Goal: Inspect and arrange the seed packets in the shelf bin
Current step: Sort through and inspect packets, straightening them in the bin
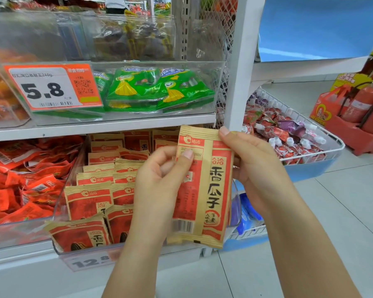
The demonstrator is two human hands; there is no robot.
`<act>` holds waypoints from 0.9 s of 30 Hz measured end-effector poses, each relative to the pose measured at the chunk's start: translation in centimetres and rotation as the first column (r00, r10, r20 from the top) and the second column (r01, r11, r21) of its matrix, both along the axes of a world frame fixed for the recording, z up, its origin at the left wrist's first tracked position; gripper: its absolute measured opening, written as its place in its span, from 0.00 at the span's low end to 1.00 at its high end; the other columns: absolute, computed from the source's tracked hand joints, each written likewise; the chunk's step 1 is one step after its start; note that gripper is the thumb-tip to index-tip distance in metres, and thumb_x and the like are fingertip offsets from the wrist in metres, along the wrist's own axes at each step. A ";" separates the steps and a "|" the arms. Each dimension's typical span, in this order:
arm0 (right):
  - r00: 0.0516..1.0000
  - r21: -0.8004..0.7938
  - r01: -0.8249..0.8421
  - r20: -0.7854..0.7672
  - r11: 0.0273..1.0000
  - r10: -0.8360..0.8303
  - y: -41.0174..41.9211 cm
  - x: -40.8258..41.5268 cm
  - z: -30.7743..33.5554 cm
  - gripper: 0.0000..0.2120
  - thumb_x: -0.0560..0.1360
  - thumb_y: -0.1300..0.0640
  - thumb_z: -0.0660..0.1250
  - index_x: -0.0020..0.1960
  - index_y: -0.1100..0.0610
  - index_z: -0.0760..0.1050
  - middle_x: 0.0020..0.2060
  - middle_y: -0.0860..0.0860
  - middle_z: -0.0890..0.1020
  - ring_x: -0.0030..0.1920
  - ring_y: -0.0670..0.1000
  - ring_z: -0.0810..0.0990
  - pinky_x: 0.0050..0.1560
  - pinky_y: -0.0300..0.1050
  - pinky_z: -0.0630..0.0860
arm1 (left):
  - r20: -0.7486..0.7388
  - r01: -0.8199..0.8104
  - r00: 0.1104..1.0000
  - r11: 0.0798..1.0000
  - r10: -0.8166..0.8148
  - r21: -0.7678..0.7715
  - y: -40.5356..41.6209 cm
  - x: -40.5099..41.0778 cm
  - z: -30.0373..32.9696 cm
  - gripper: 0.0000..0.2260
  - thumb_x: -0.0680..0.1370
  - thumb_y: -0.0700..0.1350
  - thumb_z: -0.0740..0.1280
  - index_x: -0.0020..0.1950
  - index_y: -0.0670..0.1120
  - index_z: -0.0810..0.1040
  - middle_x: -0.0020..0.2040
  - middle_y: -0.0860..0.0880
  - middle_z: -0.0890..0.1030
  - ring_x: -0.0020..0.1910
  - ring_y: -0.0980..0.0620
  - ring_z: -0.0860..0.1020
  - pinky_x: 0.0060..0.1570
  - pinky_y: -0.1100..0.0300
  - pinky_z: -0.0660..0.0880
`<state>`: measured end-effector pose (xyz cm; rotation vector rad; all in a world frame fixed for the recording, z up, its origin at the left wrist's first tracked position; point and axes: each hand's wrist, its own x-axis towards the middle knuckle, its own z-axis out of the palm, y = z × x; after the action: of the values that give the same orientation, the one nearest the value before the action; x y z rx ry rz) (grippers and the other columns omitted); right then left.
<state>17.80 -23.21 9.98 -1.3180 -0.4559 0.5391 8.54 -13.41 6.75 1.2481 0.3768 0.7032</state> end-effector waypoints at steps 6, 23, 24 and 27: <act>0.999 0.050 0.042 0.006 0.998 -0.042 0.4 -0.7 0.0 0.16 0.79 0.56 0.65 0.34 0.57 0.82 0.30 0.53 0.83 0.29 0.47 0.81 0.30 0.37 0.77 | 0.025 -0.321 0.924 0.740 0.381 0.591 0.1 0.1 -0.6 0.04 0.75 0.51 0.70 0.47 0.56 0.77 0.55 0.60 0.76 0.53 0.63 0.77 0.48 0.63 0.77; 0.999 0.048 0.016 0.033 0.999 -0.018 1.2 -1.8 0.1 0.15 0.76 0.57 0.67 0.32 0.60 0.81 0.29 0.53 0.80 0.29 0.46 0.78 0.34 0.40 0.78 | 0.032 -0.289 0.869 0.453 0.494 0.843 0.3 -0.1 -0.5 0.08 0.81 0.54 0.59 0.50 0.51 0.72 0.43 0.58 0.75 0.40 0.59 0.72 0.41 0.73 0.67; 1.000 0.054 0.012 0.025 0.998 -0.013 1.1 -1.8 0.2 0.16 0.76 0.57 0.67 0.31 0.60 0.81 0.28 0.52 0.80 0.28 0.46 0.78 0.33 0.39 0.77 | 0.046 -0.292 0.869 0.436 0.493 0.851 0.3 0.0 -0.5 0.09 0.83 0.52 0.57 0.50 0.49 0.73 0.43 0.57 0.76 0.40 0.58 0.72 0.41 0.71 0.67; 1.000 0.061 0.006 0.015 0.998 -0.007 1.1 -1.9 0.4 0.15 0.76 0.57 0.67 0.32 0.61 0.81 0.28 0.53 0.81 0.28 0.46 0.79 0.33 0.38 0.78 | 0.024 -0.273 0.896 0.507 0.444 0.818 0.4 -0.1 -0.5 0.10 0.83 0.51 0.56 0.50 0.49 0.73 0.42 0.56 0.77 0.39 0.57 0.73 0.37 0.65 0.68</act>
<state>15.88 -22.13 10.38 -1.2655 -0.4771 0.5065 8.45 -13.02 6.24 2.1746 0.5091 1.2046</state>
